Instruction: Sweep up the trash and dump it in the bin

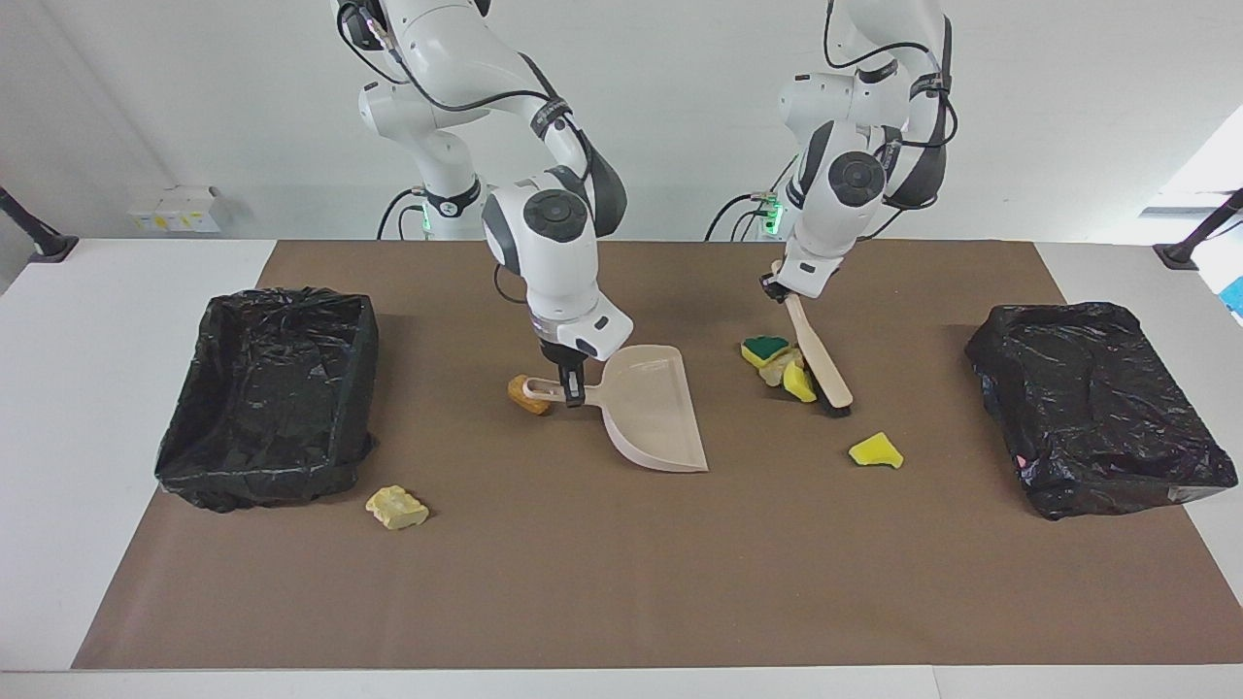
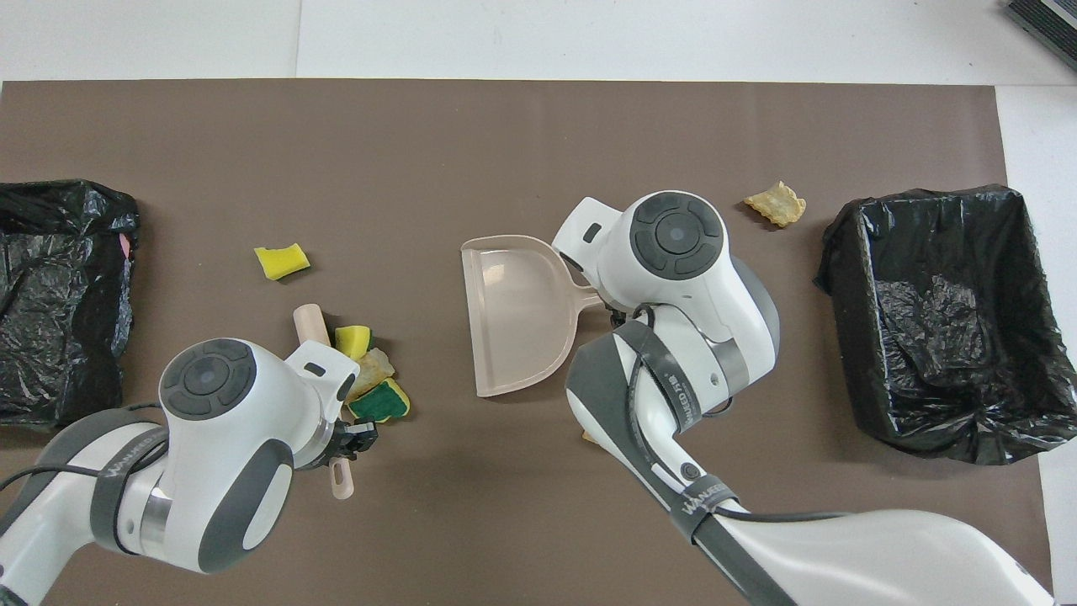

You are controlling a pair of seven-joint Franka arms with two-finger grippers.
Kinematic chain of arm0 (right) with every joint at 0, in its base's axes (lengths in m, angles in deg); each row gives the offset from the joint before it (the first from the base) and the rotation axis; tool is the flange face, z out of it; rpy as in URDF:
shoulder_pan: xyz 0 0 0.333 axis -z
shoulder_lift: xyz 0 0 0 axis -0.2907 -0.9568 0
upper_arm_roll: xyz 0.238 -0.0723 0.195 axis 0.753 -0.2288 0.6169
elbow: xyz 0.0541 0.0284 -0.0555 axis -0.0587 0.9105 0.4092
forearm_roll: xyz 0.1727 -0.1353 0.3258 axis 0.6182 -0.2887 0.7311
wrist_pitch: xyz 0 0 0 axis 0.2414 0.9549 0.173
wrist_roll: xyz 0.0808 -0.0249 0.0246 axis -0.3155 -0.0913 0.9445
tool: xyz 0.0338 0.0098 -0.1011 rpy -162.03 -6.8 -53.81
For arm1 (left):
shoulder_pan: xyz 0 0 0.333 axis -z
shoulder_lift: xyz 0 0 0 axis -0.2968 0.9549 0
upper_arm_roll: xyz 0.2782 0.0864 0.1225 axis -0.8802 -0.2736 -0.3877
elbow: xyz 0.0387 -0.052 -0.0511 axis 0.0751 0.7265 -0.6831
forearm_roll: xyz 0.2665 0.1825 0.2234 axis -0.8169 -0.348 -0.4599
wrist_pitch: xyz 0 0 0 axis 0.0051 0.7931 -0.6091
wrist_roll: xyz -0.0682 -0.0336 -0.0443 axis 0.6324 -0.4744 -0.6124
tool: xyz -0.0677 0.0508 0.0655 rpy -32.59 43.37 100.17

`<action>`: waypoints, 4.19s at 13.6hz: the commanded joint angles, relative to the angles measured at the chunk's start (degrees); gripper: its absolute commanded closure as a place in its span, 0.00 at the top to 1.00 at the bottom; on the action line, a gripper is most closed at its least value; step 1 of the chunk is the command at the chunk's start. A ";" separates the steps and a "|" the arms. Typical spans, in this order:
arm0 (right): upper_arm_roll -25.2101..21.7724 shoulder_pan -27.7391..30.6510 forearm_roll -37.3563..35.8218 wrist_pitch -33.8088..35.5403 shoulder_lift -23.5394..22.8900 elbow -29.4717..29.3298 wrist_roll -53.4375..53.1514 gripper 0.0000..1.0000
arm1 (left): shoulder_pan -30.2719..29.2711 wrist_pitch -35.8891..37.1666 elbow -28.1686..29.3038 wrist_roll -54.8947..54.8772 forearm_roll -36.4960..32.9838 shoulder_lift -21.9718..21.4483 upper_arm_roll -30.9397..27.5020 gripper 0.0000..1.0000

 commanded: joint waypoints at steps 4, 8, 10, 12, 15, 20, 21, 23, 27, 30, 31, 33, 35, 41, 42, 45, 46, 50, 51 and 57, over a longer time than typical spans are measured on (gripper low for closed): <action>0.30 -1.62 -1.29 -3.02 -0.84 0.45 -3.13 0.00 | 2.31 2.70 -5.28 1.68 2.90 2.33 -0.93 0.00; 0.30 -3.38 -1.38 -6.18 -2.77 0.45 -8.05 0.00 | 1.87 12.64 -5.47 6.24 2.10 -1.00 -1.02 0.00; 0.30 -3.56 -1.47 -6.72 -3.56 0.36 -9.19 0.00 | 2.65 11.16 -2.75 9.15 2.10 -2.75 -0.84 0.00; 0.30 -3.56 -1.56 -7.25 -3.65 0.36 -9.20 0.00 | 4.92 9.76 0.41 13.44 2.10 -3.73 -0.23 0.00; 0.30 -3.56 -1.64 -7.25 -3.65 0.36 -9.28 0.00 | 9.50 2.56 2.53 20.76 2.28 -2.94 -0.14 0.00; 0.30 -3.56 -1.64 -7.16 -3.65 0.36 -10.51 0.00 | 9.52 -8.25 -0.27 18.14 3.51 1.26 -0.14 0.00; 0.30 -3.56 -1.64 -7.16 -3.65 0.36 -10.60 0.00 | 9.25 -9.58 -2.28 16.56 3.51 2.93 -0.14 0.00; 0.30 -3.21 -1.64 -7.07 -3.91 0.80 -10.52 0.00 | 9.42 -10.46 -5.02 14.53 3.51 4.79 -0.05 0.00; 0.30 -2.16 -1.64 -6.89 -3.74 1.95 -8.93 0.00 | 12.22 -12.14 -6.16 12.50 3.60 5.14 0.30 0.00; 0.30 -1.98 -1.64 -6.72 -3.74 1.86 -8.93 0.00 | 15.21 -11.70 -11.17 12.94 3.77 7.52 0.30 0.00; 0.21 -1.98 -1.64 -6.55 -3.74 1.77 -8.93 0.00 | 15.57 -11.09 -11.35 13.03 3.77 7.34 0.56 0.00; 0.12 -1.89 -1.64 -6.11 -3.21 1.77 -8.76 0.00 | 15.32 -8.11 -11.70 12.42 3.69 6.47 1.01 0.00; 0.12 -1.54 -1.64 -5.84 -3.12 1.51 -8.67 0.00 | 14.96 -5.22 -12.50 12.33 3.51 5.42 0.92 0.00; 0.30 0.47 -2.61 -5.49 -0.67 1.33 -8.41 0.00 | 10.16 9.75 -12.50 4.62 2.98 -1.10 -3.74 0.00; 0.30 0.83 -2.61 -5.14 -0.58 1.33 -8.40 0.00 | 8.56 9.57 -12.41 1.55 2.11 -0.92 -3.74 0.00; 0.30 0.05 -2.96 -4.35 -0.31 1.33 -9.11 0.00 | 0.13 9.66 -11.71 -9.86 -2.89 -0.66 -3.83 0.00; -0.05 -1.79 -4.44 -1.48 0.38 1.24 -9.89 0.00 | -3.63 9.57 -11.71 -16.35 -4.82 -0.48 -3.83 0.00; 0.30 -4.61 -14.56 3.21 1.53 0.63 -18.95 0.00 | -13.76 8.17 -12.14 -35.10 -10.62 1.70 -3.83 0.00; 0.04 -5.05 -14.74 4.17 1.62 0.37 -19.30 0.00 | -14.82 6.34 -12.41 -37.31 -14.03 3.55 -3.83 0.00; 0.21 -5.94 -18.17 6.64 2.32 0.28 -23.70 0.00 | -20.64 -0.36 -16.35 -42.69 -18.37 12.60 -3.92 0.00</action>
